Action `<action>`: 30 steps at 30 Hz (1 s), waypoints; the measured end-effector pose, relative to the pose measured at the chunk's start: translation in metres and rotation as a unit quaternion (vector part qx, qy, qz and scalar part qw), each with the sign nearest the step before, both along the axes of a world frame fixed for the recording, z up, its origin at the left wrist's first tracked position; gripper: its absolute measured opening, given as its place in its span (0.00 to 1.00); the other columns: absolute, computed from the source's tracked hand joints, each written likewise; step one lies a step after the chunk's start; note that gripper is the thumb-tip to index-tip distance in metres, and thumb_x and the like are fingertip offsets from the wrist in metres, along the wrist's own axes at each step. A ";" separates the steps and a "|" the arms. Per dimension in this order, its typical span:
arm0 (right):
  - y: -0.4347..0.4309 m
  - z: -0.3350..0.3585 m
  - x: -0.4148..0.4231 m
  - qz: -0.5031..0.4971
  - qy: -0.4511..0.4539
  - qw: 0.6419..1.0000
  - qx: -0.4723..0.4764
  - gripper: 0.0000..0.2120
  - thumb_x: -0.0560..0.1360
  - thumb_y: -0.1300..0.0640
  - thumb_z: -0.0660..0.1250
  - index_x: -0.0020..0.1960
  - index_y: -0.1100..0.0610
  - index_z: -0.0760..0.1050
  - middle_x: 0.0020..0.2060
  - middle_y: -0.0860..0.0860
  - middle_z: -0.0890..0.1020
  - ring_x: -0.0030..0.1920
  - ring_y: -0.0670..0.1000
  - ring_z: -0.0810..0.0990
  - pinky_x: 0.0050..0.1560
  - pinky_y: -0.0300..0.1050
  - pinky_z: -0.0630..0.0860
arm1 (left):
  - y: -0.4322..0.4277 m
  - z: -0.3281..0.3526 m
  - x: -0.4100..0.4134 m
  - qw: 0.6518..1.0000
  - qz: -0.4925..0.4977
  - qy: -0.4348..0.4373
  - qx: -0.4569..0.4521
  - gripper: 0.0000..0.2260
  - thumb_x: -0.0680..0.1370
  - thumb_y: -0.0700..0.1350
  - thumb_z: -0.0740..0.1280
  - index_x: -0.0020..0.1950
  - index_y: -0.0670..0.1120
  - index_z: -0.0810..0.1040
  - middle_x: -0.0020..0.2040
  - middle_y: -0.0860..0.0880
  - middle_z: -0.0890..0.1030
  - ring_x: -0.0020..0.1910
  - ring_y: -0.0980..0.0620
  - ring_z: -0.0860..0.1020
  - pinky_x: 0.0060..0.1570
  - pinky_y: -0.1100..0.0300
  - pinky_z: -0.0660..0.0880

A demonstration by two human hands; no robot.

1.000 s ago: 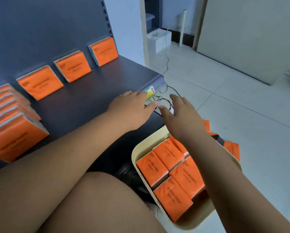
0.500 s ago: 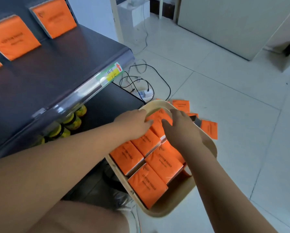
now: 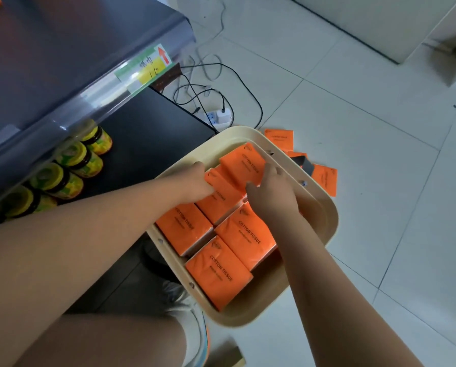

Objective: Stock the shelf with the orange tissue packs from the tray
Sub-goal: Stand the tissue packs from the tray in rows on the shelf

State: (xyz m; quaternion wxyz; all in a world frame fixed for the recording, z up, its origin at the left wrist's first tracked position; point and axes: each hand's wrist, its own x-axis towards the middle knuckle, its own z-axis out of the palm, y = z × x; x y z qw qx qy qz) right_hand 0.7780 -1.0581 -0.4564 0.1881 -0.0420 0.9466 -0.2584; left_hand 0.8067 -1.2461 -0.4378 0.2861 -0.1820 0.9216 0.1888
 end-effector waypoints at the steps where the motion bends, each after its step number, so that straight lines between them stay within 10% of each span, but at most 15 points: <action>1: -0.001 -0.002 -0.001 -0.008 -0.002 1.000 -0.003 0.26 0.78 0.51 0.64 0.73 0.58 0.65 0.71 0.58 0.68 0.67 0.62 0.72 0.61 0.58 0.76 | 0.000 0.000 -0.001 1.000 0.002 -0.002 0.002 0.19 0.75 0.55 0.67 0.62 0.48 0.73 0.51 0.49 0.79 0.48 0.48 0.79 0.48 0.52 0.79; 6: -0.004 -0.015 -0.001 -0.056 -0.036 0.997 -0.041 0.30 0.76 0.54 0.66 0.75 0.59 0.63 0.69 0.59 0.69 0.68 0.62 0.70 0.65 0.59 0.74 | 0.003 -0.009 -0.003 1.000 0.025 0.008 0.005 0.25 0.76 0.53 0.71 0.70 0.46 0.71 0.56 0.47 0.78 0.50 0.48 0.78 0.45 0.54 0.76; 12: 0.001 -0.023 0.001 -0.110 -0.012 0.991 -0.070 0.29 0.72 0.51 0.71 0.70 0.57 0.70 0.64 0.56 0.73 0.65 0.58 0.73 0.62 0.56 0.76 | 0.005 -0.020 -0.003 0.997 0.045 0.028 0.061 0.15 0.73 0.51 0.77 0.55 0.45 0.81 0.49 0.46 0.82 0.46 0.47 0.80 0.38 0.58 0.74; 17: 0.005 -0.019 0.007 -0.109 0.009 0.980 -0.167 0.18 0.75 0.56 0.71 0.60 0.53 0.68 0.40 0.44 0.76 0.39 0.43 0.77 0.38 0.45 0.74 | 0.000 -0.014 -0.006 0.992 0.054 0.072 0.093 0.13 0.73 0.49 0.79 0.54 0.49 0.82 0.51 0.48 0.82 0.49 0.48 0.81 0.45 0.56 0.77; 30: -0.001 -0.006 0.015 -0.077 0.075 0.966 -0.236 0.20 0.73 0.60 0.71 0.63 0.48 0.73 0.48 0.45 0.80 0.49 0.48 0.79 0.50 0.55 0.80 | -0.005 0.018 -0.015 0.985 0.084 -0.004 0.150 0.14 0.68 0.44 0.82 0.51 0.44 0.85 0.47 0.46 0.86 0.46 0.45 0.85 0.54 0.49 0.82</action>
